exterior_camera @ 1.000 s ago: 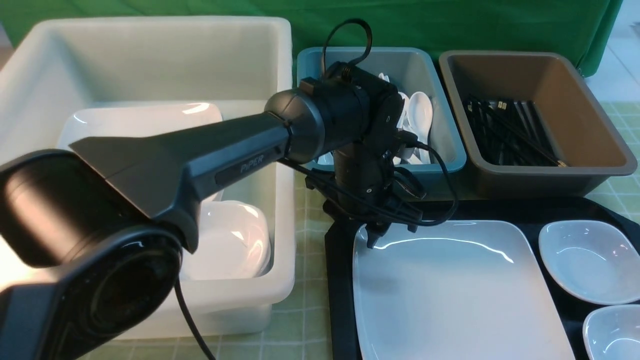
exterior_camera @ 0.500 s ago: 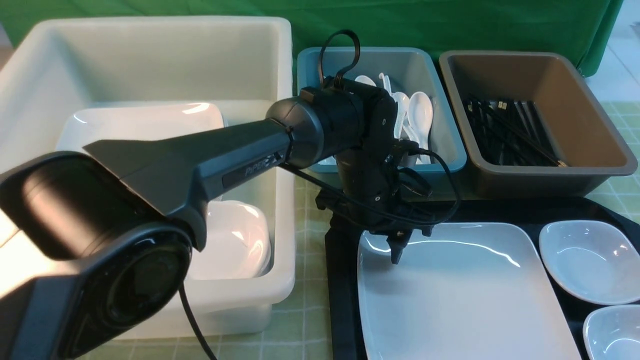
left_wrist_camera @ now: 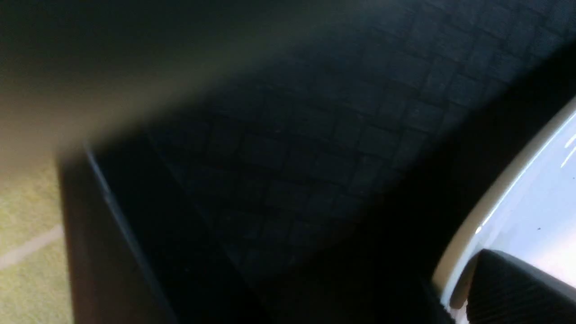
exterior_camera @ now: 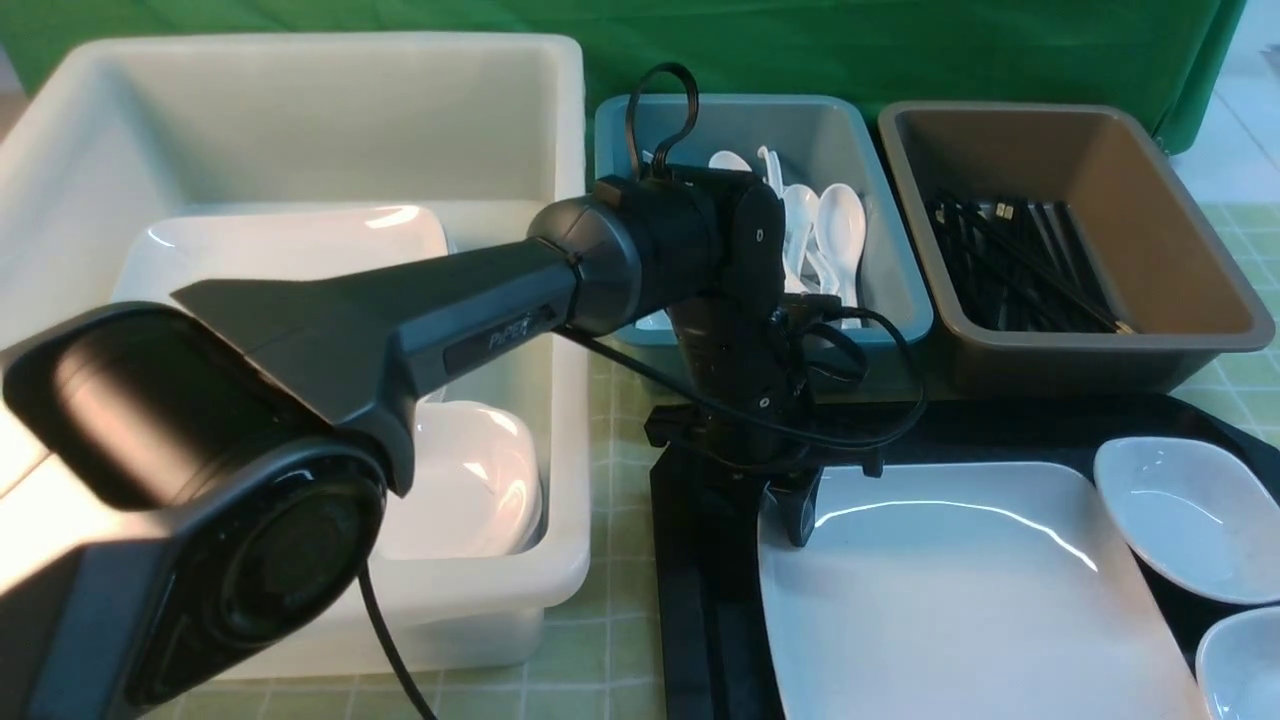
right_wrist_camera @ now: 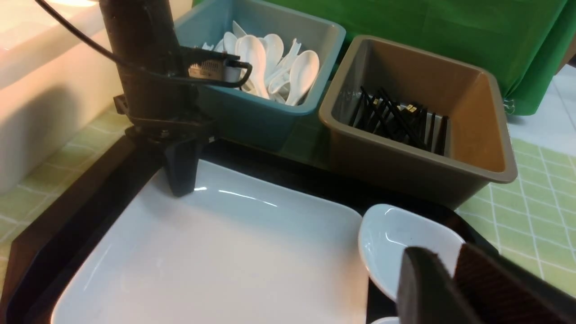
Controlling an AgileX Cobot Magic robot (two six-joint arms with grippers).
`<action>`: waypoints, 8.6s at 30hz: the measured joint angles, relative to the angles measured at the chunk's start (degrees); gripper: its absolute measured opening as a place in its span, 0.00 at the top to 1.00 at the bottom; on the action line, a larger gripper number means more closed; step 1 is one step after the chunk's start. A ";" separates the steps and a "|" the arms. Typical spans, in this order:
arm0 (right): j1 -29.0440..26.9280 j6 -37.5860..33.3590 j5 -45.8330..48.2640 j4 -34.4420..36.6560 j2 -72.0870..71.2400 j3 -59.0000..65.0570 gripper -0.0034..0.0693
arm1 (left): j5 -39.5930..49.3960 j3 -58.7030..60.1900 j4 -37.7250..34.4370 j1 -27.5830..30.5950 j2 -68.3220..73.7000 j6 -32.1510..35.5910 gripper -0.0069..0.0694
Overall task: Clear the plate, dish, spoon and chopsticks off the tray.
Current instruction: Use the left arm to grab a plate from the dinner plate, then use the left arm to put the plate into the large storage box on the left, then use the right arm to grab a small plate from the dinner plate
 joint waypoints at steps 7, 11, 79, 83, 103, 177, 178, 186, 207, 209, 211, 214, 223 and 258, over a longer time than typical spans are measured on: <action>0.00 0.00 0.00 0.00 0.00 0.00 0.79 | 2.39 -0.08 0.44 -0.16 -1.66 -0.34 0.74; 0.00 0.00 0.05 0.00 0.00 0.00 0.79 | 4.07 -0.14 1.78 -0.21 -4.45 -0.75 0.78; 0.00 0.00 0.05 0.00 0.00 0.00 0.78 | -26.32 69.62 -53.48 77.60 -58.74 27.54 0.90; 0.00 0.00 0.05 0.00 0.00 0.00 0.78 | -28.66 70.86 -56.64 77.38 -58.74 30.79 0.90; 0.00 0.00 0.05 0.00 0.00 0.00 0.78 | -52.52 70.86 -54.22 59.65 -58.74 31.47 0.90; 0.00 0.00 -0.15 0.00 0.00 0.00 0.78 | -22.43 53.09 -16.92 59.84 -44.46 19.75 0.18; 0.00 0.00 -0.15 0.00 0.00 0.00 0.78 | -22.43 53.09 -16.84 59.84 -44.46 19.75 0.18; 0.00 -0.02 -0.09 0.00 0.00 0.00 0.78 | -12.74 48.05 -15.39 59.84 -44.42 19.18 0.23; 0.00 2.69 4.83 0.05 11.08 -4.66 0.95 | 5.62 38.03 -16.24 44.06 -62.79 18.06 0.93; 0.00 2.81 8.14 0.13 14.89 -6.92 0.95 | 5.66 38.03 -16.24 41.16 -63.31 17.66 0.93; 0.00 2.81 11.31 0.20 18.18 -8.54 0.95 | 5.73 38.03 -16.20 38.67 -63.54 17.46 0.93; 0.00 2.81 16.62 0.25 24.23 -9.97 0.95 | 5.73 38.03 -15.77 34.71 -63.53 17.33 0.93; 0.00 2.92 22.53 0.49 40.82 -10.21 0.87 | 5.73 38.03 -13.67 30.05 -63.53 17.02 0.93; 11.62 23.75 7.31 -16.77 70.75 -10.31 0.40 | 5.73 38.03 -13.18 30.05 -63.53 17.47 0.92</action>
